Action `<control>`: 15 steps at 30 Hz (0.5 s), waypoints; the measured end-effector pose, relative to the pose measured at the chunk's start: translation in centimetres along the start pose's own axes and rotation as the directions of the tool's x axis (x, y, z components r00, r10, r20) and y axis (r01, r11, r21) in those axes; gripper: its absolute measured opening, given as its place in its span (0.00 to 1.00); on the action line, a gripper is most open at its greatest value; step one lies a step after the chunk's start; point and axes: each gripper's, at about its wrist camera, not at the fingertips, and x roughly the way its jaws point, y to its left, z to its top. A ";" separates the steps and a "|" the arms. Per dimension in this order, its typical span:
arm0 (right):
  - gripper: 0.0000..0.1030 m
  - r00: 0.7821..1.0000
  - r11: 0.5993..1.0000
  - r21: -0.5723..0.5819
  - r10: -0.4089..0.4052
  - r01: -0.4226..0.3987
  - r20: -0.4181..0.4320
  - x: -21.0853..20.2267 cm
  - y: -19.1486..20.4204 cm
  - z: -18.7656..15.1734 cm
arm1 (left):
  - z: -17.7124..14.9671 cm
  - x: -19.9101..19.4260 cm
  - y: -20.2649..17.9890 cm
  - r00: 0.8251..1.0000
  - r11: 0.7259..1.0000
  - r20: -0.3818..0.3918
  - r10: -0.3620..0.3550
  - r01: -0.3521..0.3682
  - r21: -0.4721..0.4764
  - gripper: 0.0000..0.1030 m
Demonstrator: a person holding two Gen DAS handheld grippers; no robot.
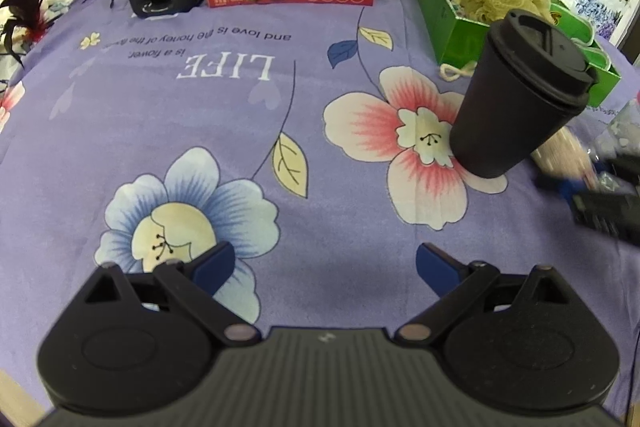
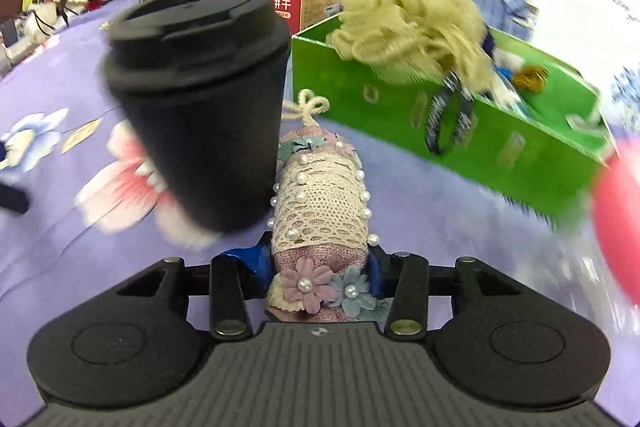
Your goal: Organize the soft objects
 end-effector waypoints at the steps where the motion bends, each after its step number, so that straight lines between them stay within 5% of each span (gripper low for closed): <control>1: 0.27 1.000 1.000 0.017 0.011 -0.011 -0.004 -1.1 0.1 -0.9 | 0.0 -0.1 -0.1 1.000 1.000 0.003 -0.001 0.001 0.001 0.94; 10: 0.35 0.998 0.990 0.121 0.065 -0.067 0.014 -7.5 5.2 -6.6 | -1.2 -1.9 -3.2 0.999 0.996 0.012 -0.031 0.030 0.079 0.94; 15: 0.42 0.992 0.979 0.192 0.048 -0.071 0.119 -11.4 4.8 -6.9 | -2.2 -3.2 -6.7 0.997 0.988 0.002 -0.073 0.072 0.139 0.94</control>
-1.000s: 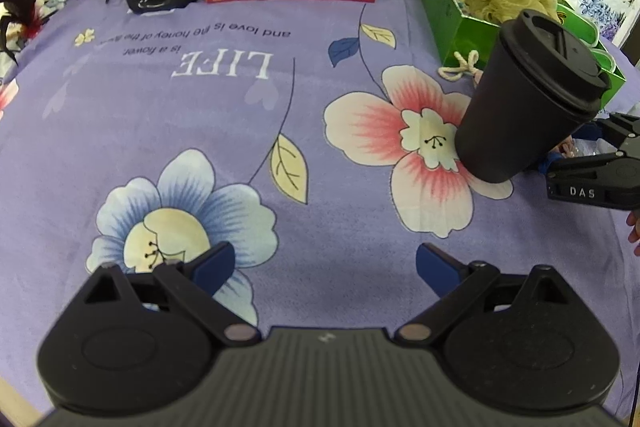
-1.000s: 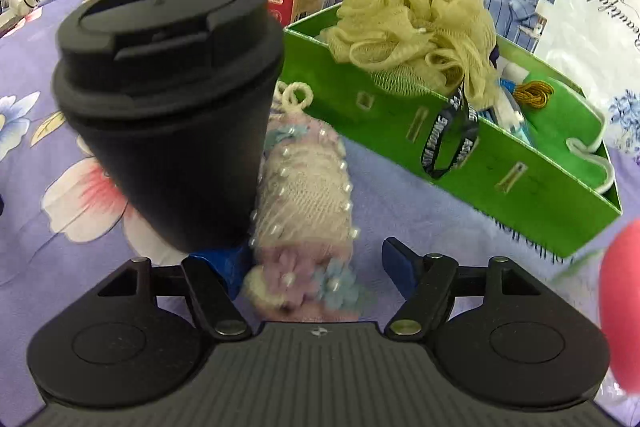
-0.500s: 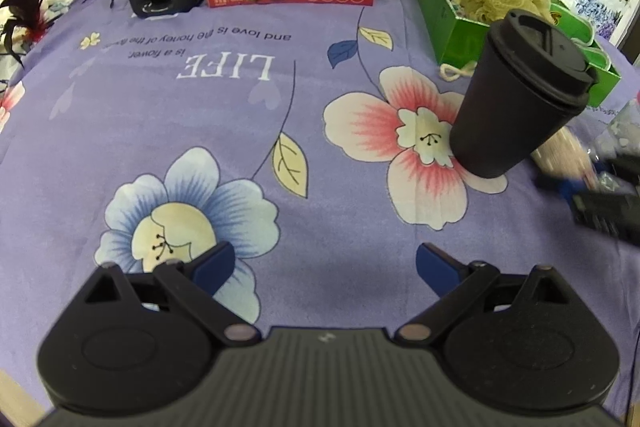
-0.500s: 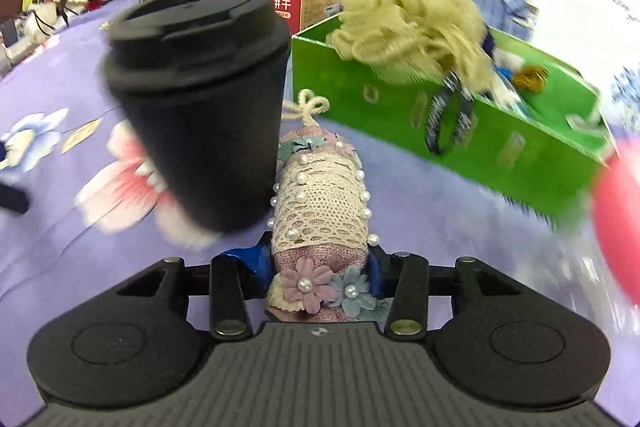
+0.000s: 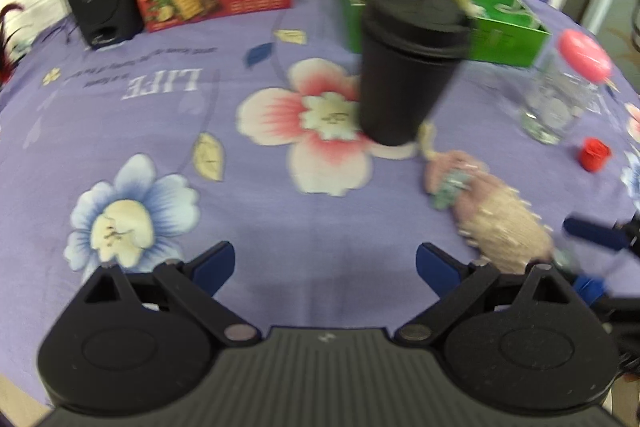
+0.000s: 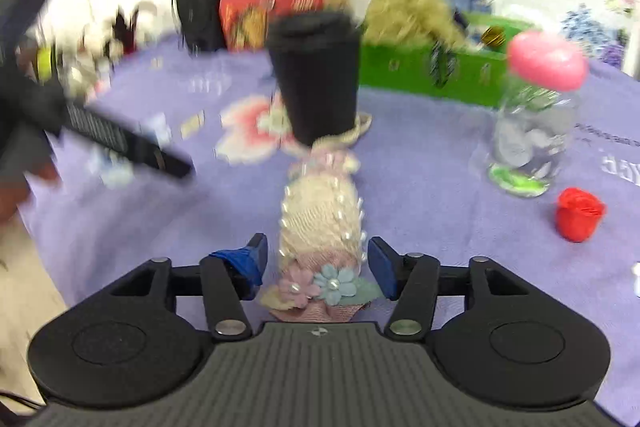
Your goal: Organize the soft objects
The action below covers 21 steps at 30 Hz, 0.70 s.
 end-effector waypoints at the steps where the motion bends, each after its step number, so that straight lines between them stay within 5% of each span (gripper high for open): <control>1: 0.43 1.000 1.000 0.007 -0.002 0.002 0.027 -1.0 -0.4 0.2 | 0.0 -0.2 -0.9 1.000 1.000 -0.002 -0.017 0.017 0.007 0.94; 6: 0.48 0.976 0.982 0.058 -0.186 0.181 0.111 -5.1 -4.8 0.2 | 0.2 -0.6 -6.3 0.990 0.990 -0.005 -0.139 0.139 0.033 0.94; 9: 0.51 0.952 0.949 0.150 -0.292 0.278 0.086 -5.6 -8.9 -0.4 | 0.5 0.2 -9.3 0.990 0.989 -0.014 -0.138 0.139 0.041 0.94; 13: 0.54 0.949 0.935 0.197 -0.310 0.296 0.048 -4.5 -11.9 -0.9 | 1.1 2.4 -11.3 0.996 0.996 -0.049 -0.080 0.082 0.032 0.94; 21: 0.57 0.965 0.960 0.111 -0.261 0.259 0.004 -1.7 -12.6 -0.1 | 1.2 7.3 -11.8 0.989 1.000 -0.150 -0.002 0.001 -0.009 0.95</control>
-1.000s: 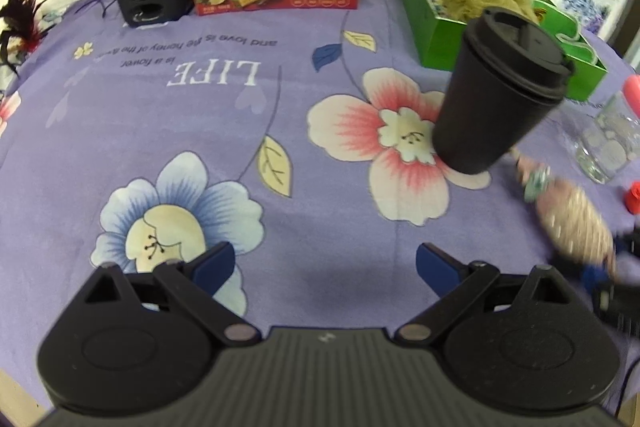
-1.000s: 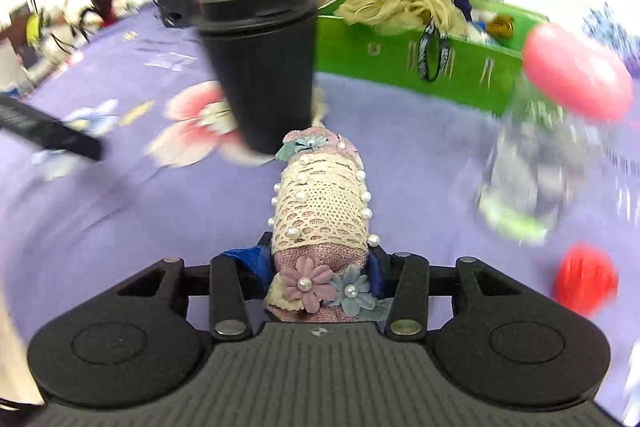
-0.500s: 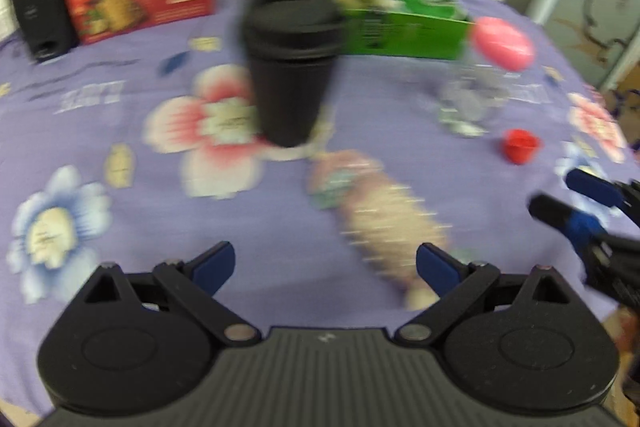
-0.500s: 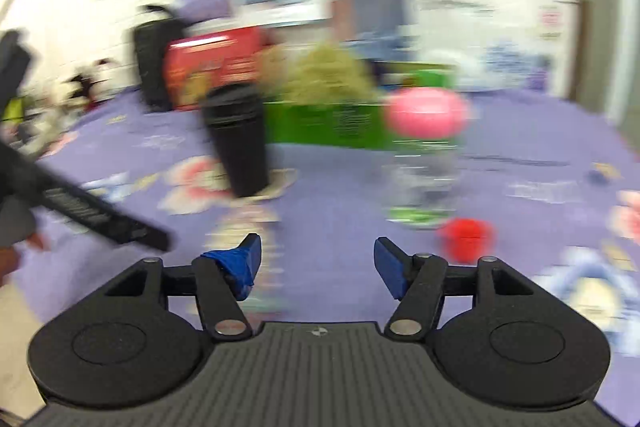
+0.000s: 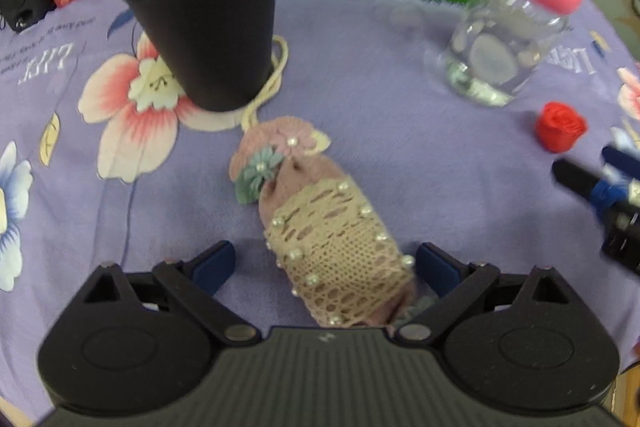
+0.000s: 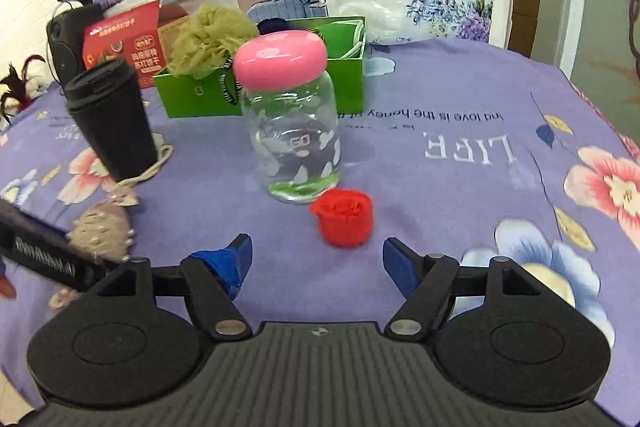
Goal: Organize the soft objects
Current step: 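Grasp pink lace pouch with left tool while right tool grasps red rose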
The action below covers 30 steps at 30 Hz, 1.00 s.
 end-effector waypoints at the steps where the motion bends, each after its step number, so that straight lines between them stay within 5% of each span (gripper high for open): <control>1: 0.57 1.000 1.000 -0.020 -0.010 0.010 -0.003 0.3 0.1 0.4 | 0.0 0.0 -0.1 1.000 1.000 0.006 0.008 -0.008 0.009 0.95; 9: 0.60 0.991 0.995 -0.098 0.000 -0.014 -0.136 5.9 -1.4 1.8 | -0.1 0.3 -0.3 1.000 1.000 0.014 0.015 -0.016 0.015 0.96; 18: 0.64 0.998 0.998 -0.055 0.014 -0.017 -0.059 6.1 -1.7 1.0 | 0.4 0.6 -0.8 1.000 0.998 -0.006 0.015 -0.015 0.060 0.97; 22: 0.49 0.999 0.998 -0.061 0.001 -0.003 -0.037 5.9 -1.5 1.1 | 0.0 0.4 -0.5 1.000 0.999 0.001 0.002 -0.002 0.050 0.97; 23: 0.43 1.000 0.998 -0.062 0.000 -0.002 -0.028 5.9 -1.5 1.0 | -0.1 0.3 -0.5 1.000 0.999 0.002 0.003 -0.003 0.053 0.95; 24: 0.22 1.000 0.998 -0.060 0.002 -0.003 -0.017 5.9 -1.5 0.9 | -0.3 0.0 -0.5 1.000 0.999 0.006 -0.002 0.002 0.052 0.85; 25: 0.19 1.000 0.998 -0.056 -0.005 0.005 -0.005 5.8 -1.6 0.9 | -0.5 -0.5 -0.5 1.000 0.998 0.015 -0.019 0.018 0.054 0.60; 26: 0.19 1.000 0.999 -0.048 -0.004 0.004 -0.003 5.7 -1.8 0.8 | -0.7 -1.4 -0.3 0.999 0.998 0.022 -0.036 0.034 0.061 0.54; 30: 0.19 1.000 0.999 -0.032 0.012 -0.011 0.016 3.7 -1.9 0.2 | -1.5 -3.2 1.2 0.992 0.991 -0.006 -0.126 0.126 0.036 0.47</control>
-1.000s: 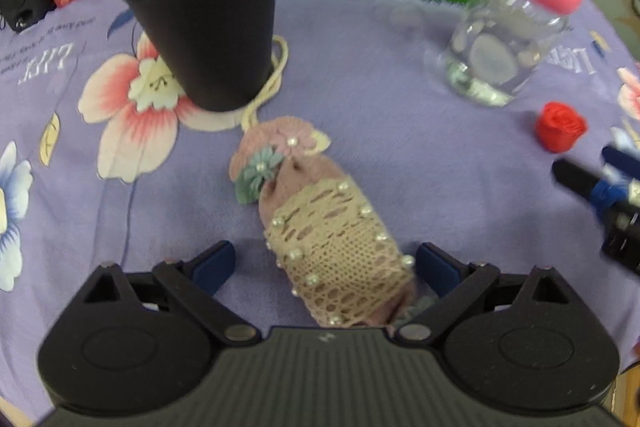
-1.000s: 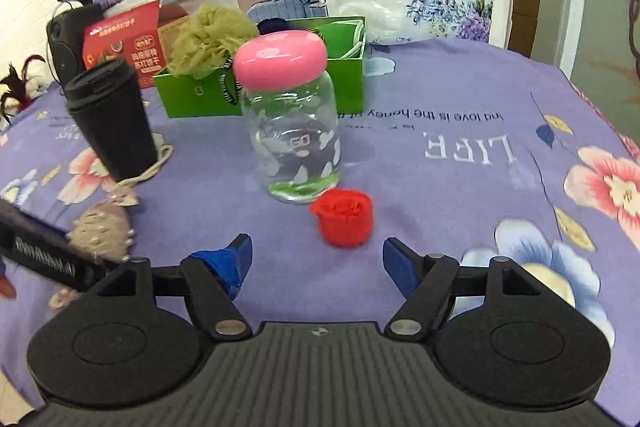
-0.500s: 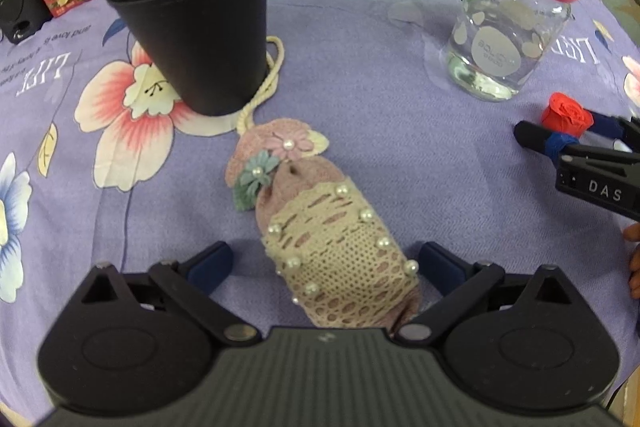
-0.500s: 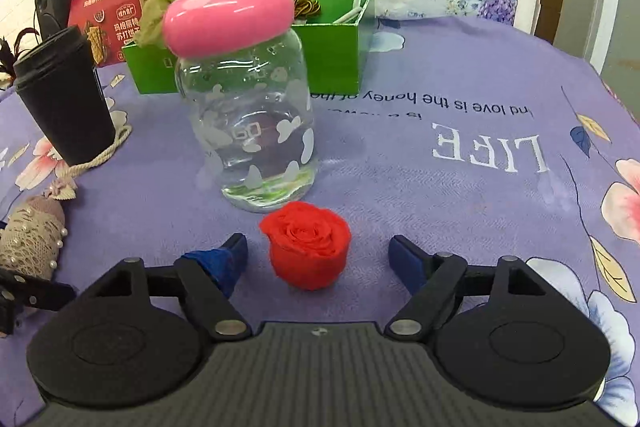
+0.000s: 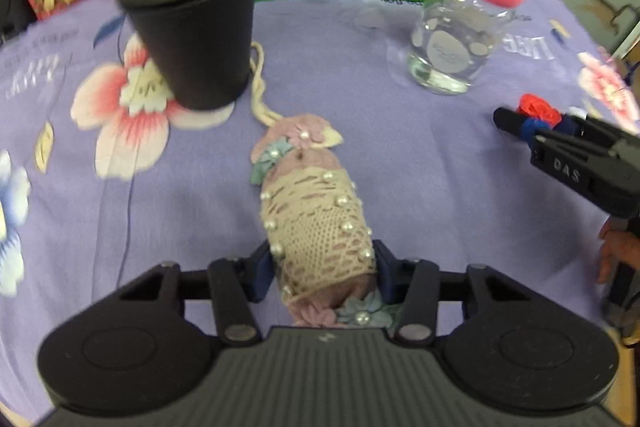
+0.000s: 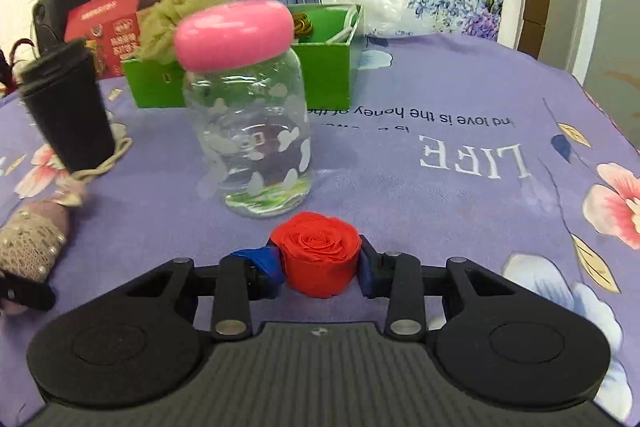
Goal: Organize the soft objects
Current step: 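Grasp pink lace pouch with left tool while right tool grasps red rose, then carry pink pouch into green box with left tool while right tool carries red rose there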
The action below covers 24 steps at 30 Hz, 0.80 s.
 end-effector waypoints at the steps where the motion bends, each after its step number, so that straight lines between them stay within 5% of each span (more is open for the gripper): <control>1: 0.19 1.000 1.000 0.010 0.005 -0.005 0.012 -0.8 0.0 -0.2 | -0.2 -0.4 0.4 1.000 1.000 -0.008 -0.021 0.021 -0.011 0.47; 15: 0.19 0.991 0.999 -0.024 0.037 -0.034 0.129 -8.0 0.7 0.7 | 0.0 -6.2 0.5 0.992 0.988 0.101 0.077 -0.090 0.122 0.47; 24: 0.19 0.974 0.997 -0.057 0.058 -0.046 0.220 -9.8 1.3 3.5 | 1.9 -8.5 -0.6 0.985 0.987 0.169 0.027 -0.053 0.150 0.47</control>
